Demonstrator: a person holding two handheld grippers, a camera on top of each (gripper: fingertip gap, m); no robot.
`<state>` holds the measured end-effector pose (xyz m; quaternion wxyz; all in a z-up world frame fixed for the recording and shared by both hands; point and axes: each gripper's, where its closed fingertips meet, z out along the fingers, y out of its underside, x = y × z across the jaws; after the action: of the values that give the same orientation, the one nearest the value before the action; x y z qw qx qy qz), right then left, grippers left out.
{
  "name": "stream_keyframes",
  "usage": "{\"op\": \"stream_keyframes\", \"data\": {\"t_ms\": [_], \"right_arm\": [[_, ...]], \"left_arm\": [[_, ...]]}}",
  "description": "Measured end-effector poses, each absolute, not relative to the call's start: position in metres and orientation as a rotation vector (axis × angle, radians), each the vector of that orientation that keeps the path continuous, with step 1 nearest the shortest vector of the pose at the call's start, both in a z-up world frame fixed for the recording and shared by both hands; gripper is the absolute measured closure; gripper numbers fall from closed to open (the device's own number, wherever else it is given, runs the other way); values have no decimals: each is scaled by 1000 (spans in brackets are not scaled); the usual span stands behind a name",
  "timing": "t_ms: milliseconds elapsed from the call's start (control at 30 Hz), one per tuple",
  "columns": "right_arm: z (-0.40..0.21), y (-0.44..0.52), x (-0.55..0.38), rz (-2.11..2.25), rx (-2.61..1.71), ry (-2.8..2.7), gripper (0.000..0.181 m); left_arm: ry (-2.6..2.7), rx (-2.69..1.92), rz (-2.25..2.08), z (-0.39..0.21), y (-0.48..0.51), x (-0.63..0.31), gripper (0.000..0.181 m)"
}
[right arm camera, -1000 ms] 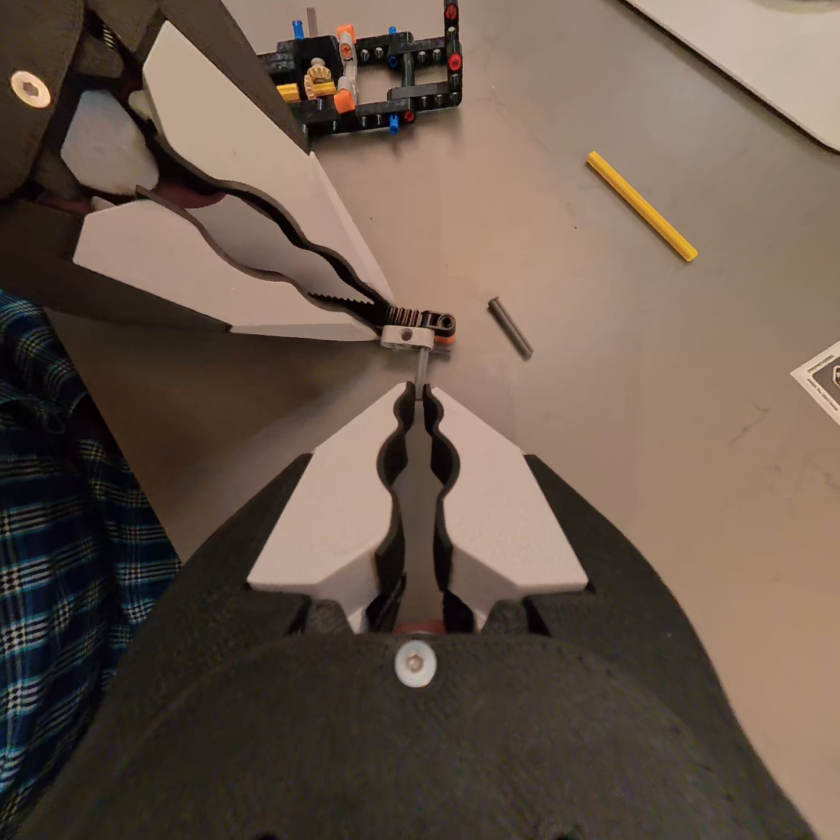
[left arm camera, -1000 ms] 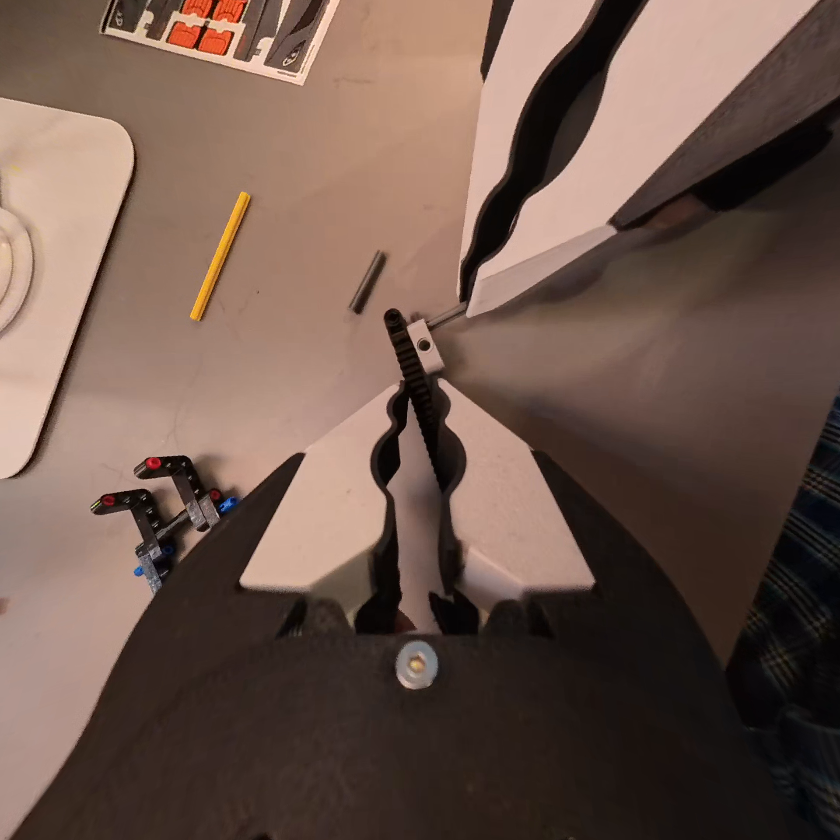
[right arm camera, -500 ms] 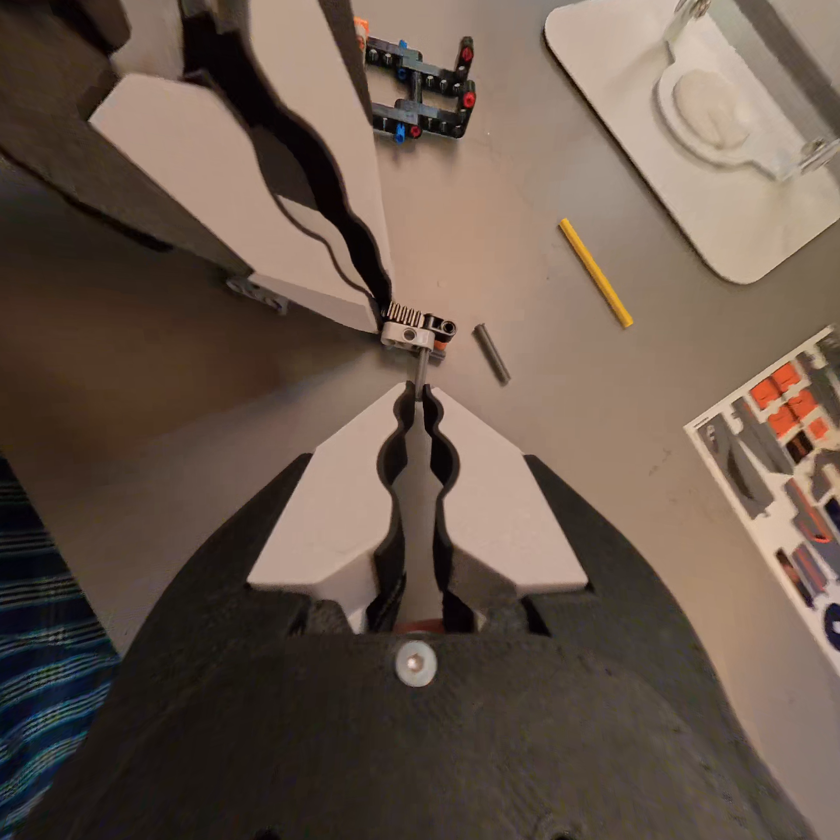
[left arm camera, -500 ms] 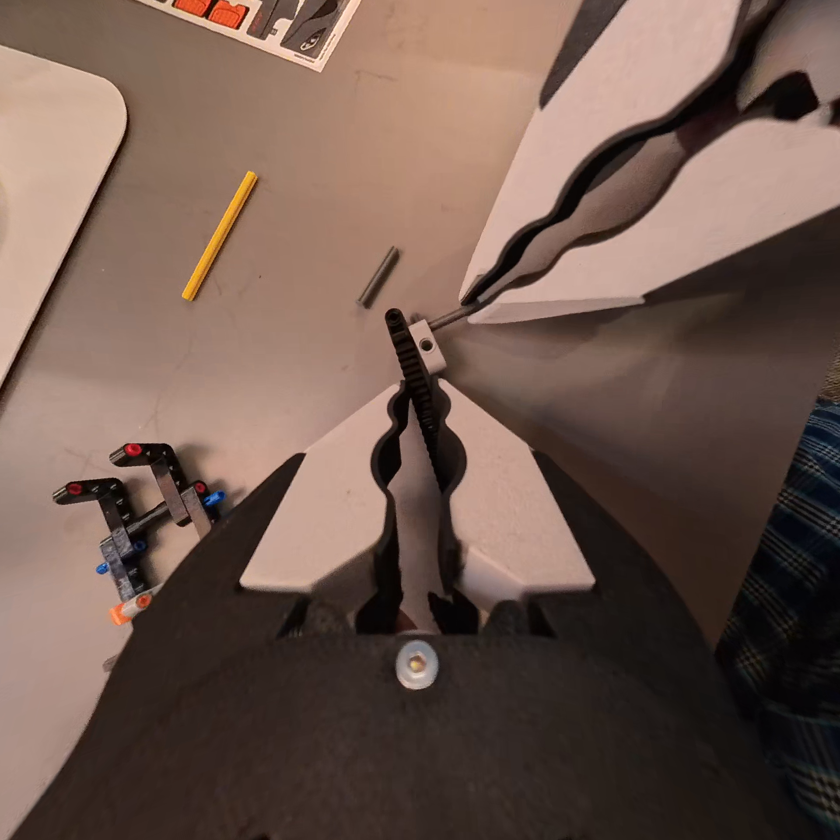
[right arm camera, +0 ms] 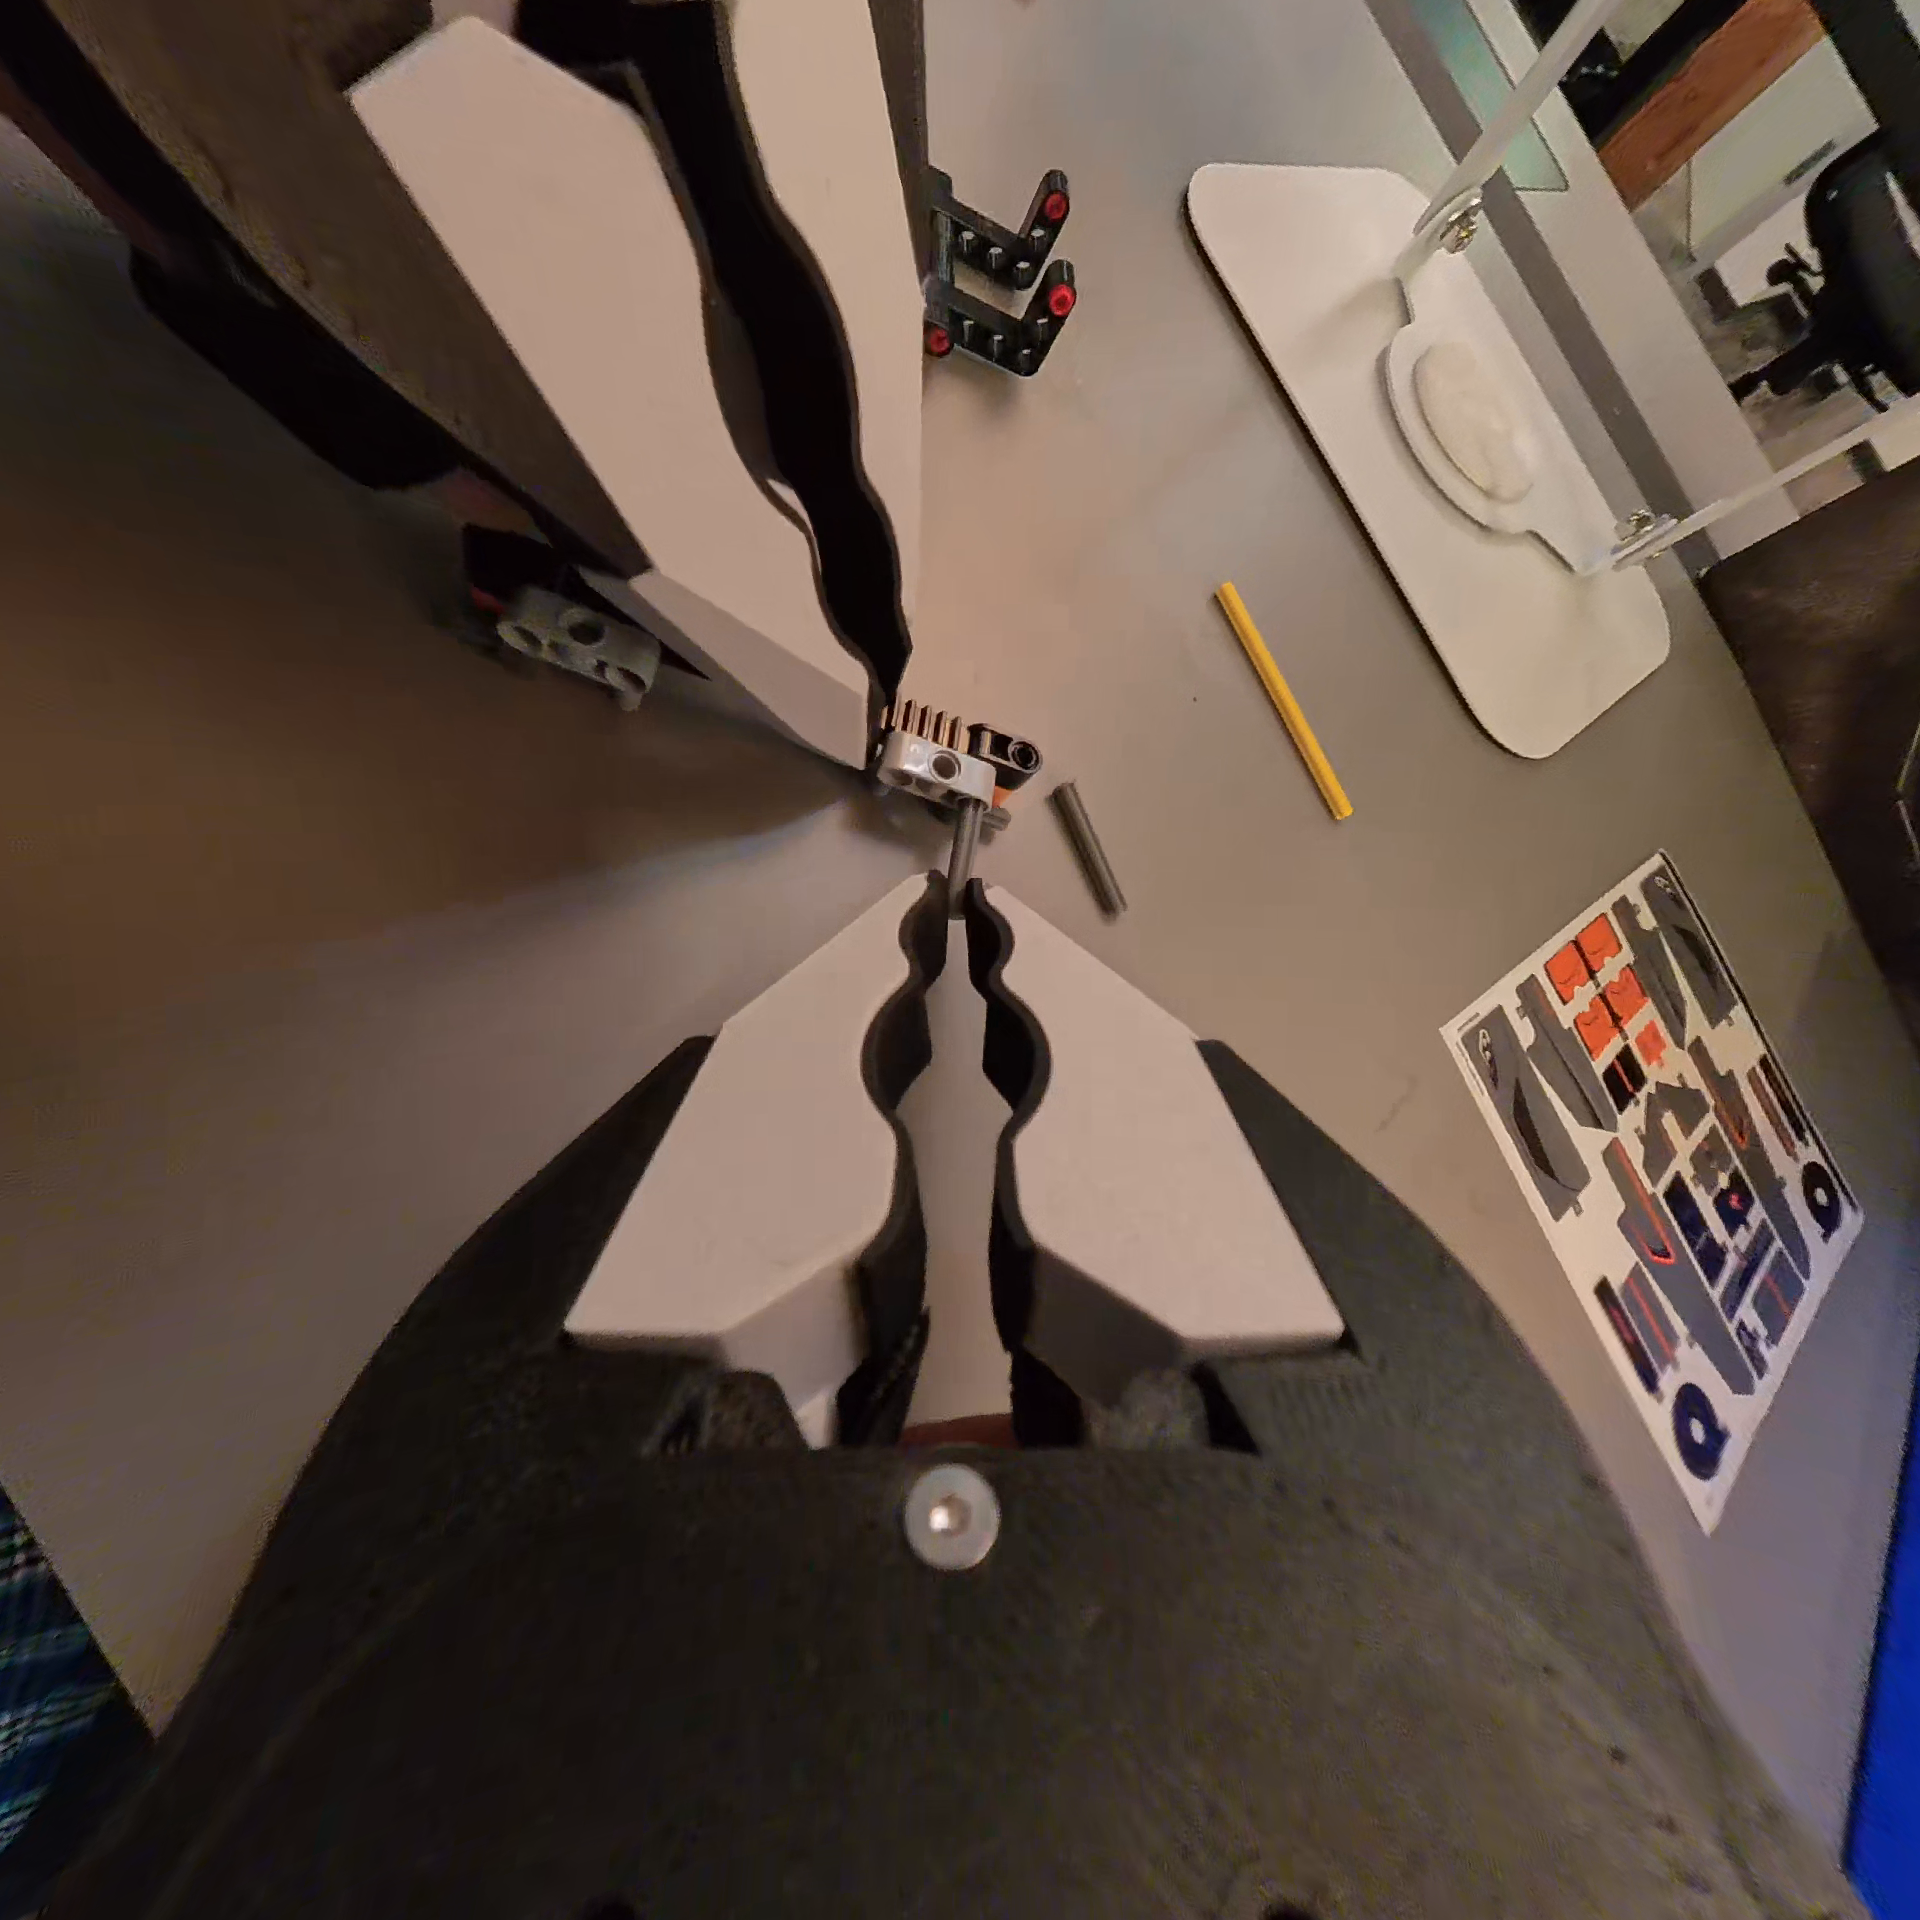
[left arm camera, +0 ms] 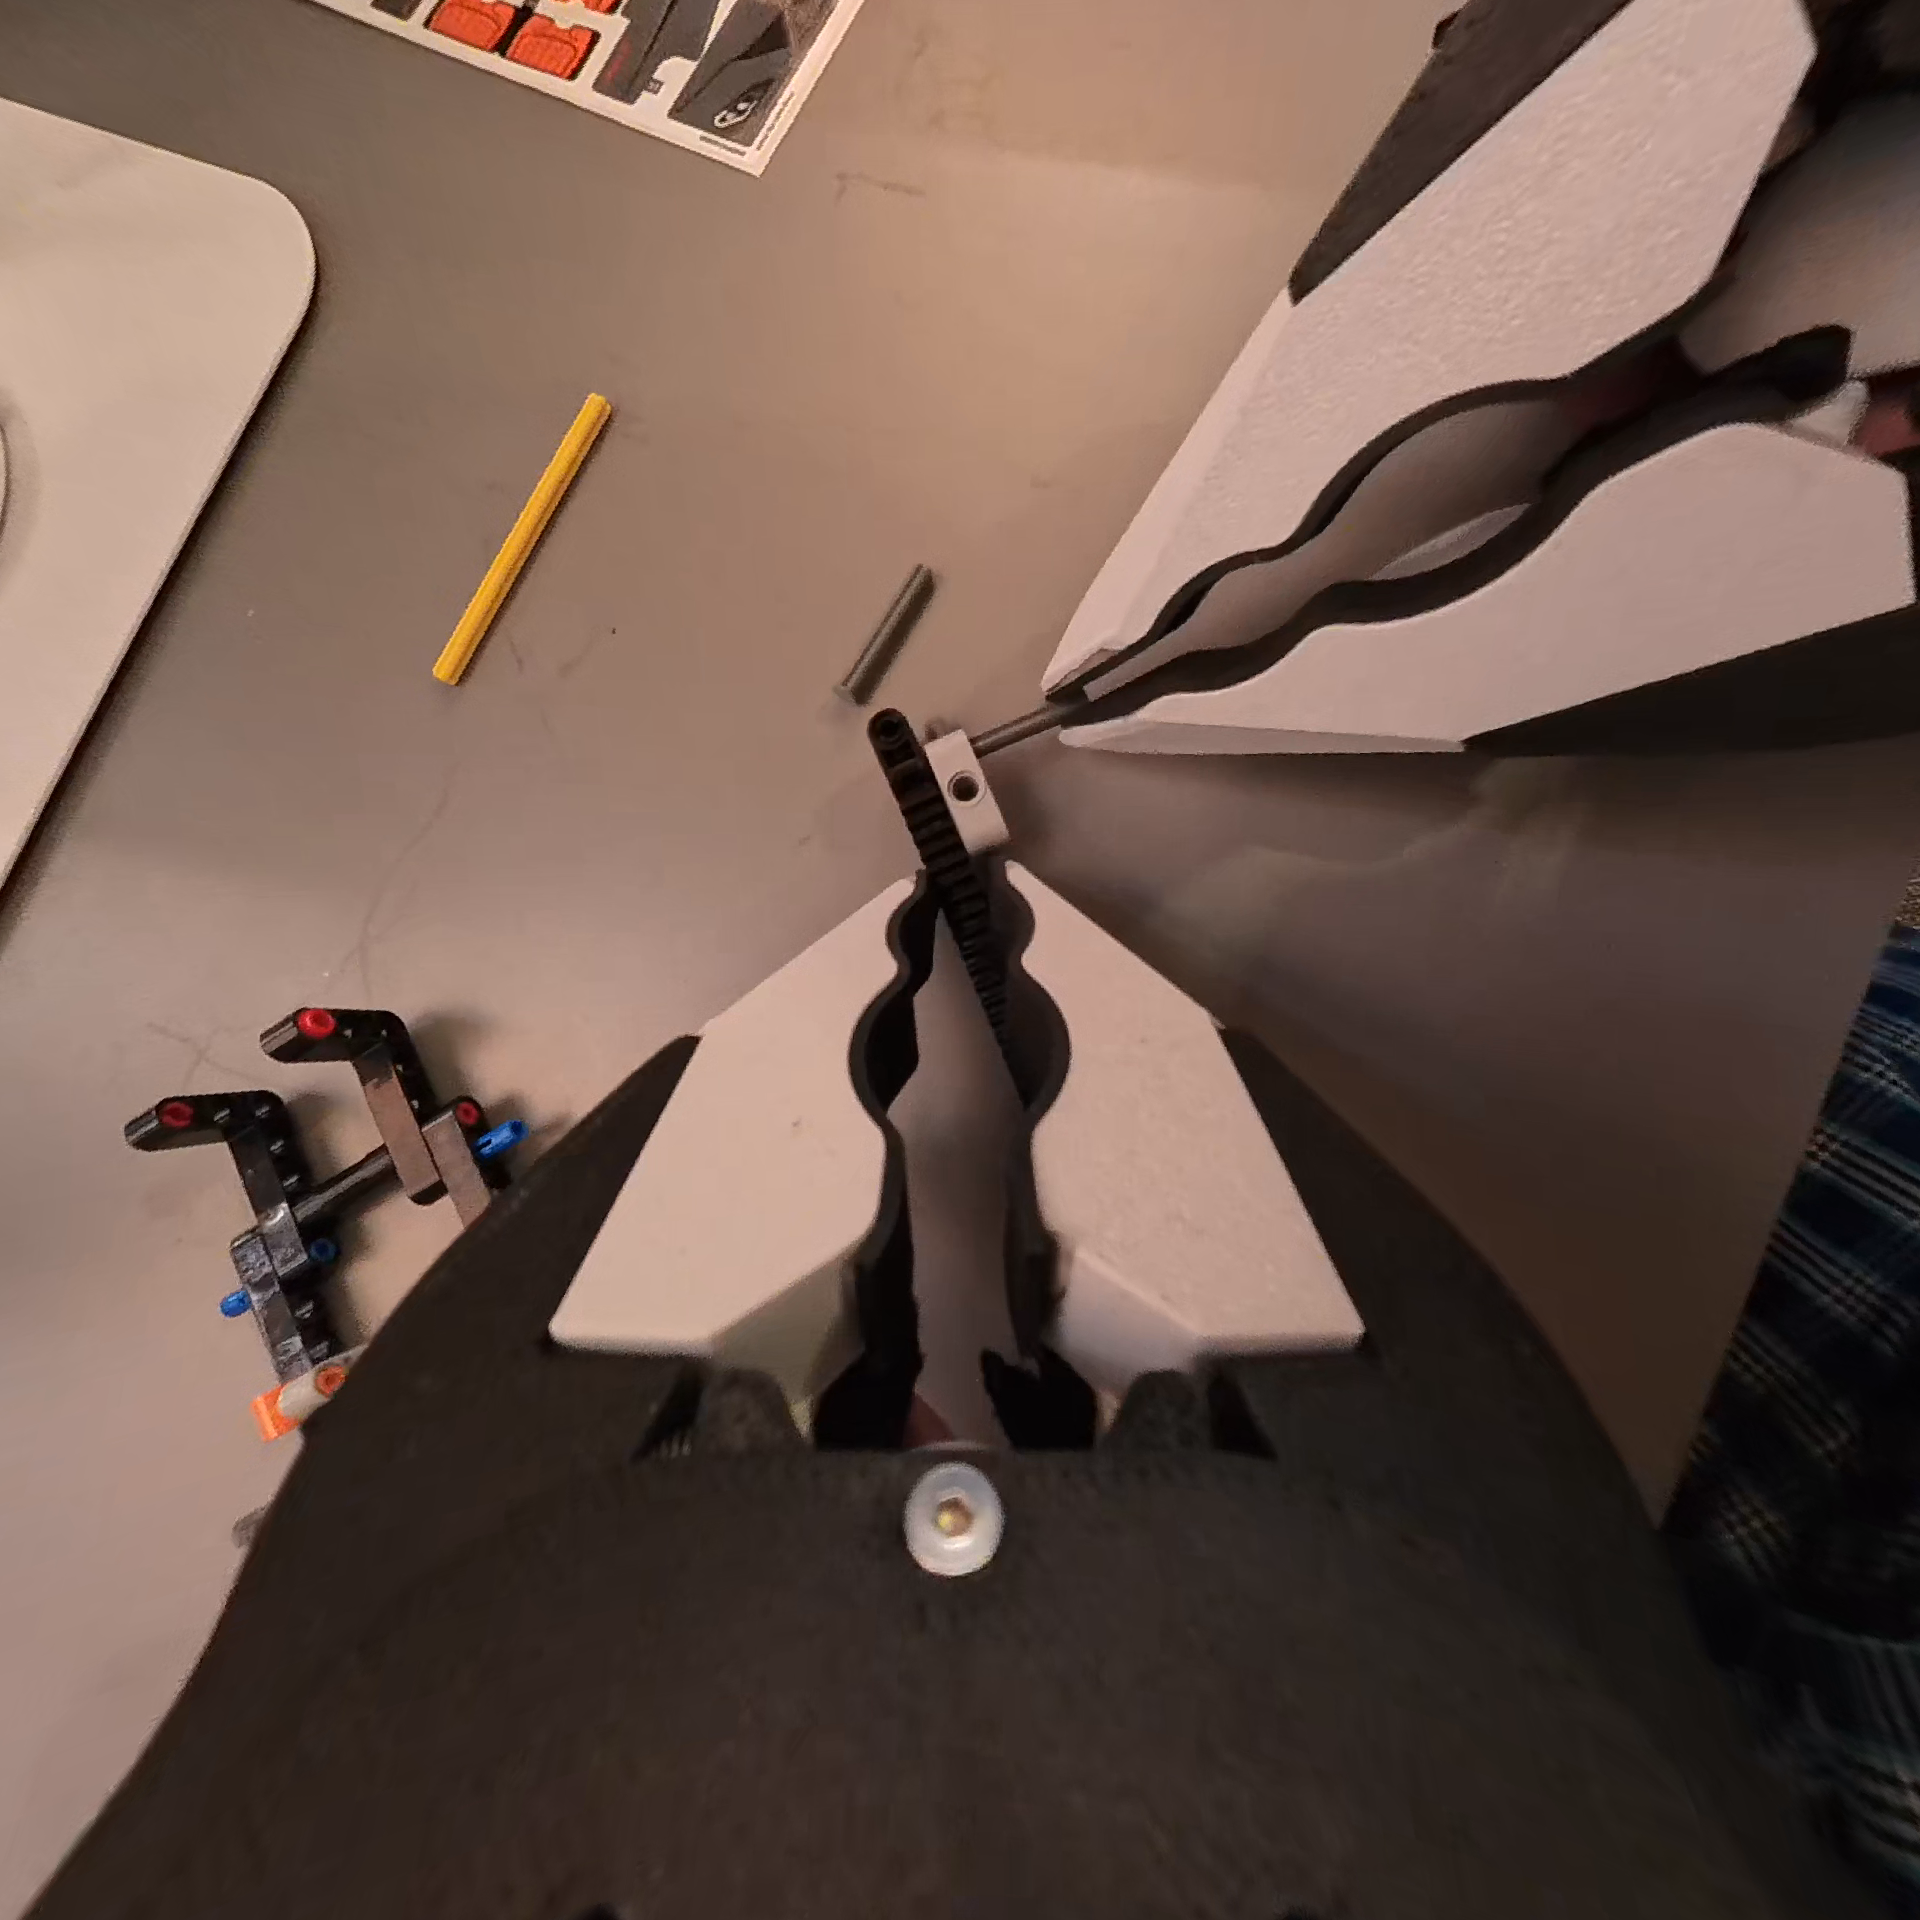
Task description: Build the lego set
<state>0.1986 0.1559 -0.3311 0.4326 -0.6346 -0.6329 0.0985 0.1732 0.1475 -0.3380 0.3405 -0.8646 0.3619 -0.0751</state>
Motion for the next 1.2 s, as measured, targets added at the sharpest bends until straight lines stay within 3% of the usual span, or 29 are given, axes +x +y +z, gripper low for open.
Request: {"op": "stream_keyframes", "data": {"t_ms": [33,1200], "right_arm": [[-331,156,198,254,-1584,-1578,181],[-331,162,195,638,-1662,-1651,181]], "left_arm": [[940,-2252,-195,-338,148,173,173],[1095,-2131,-113,-338,151,173,172]]}}
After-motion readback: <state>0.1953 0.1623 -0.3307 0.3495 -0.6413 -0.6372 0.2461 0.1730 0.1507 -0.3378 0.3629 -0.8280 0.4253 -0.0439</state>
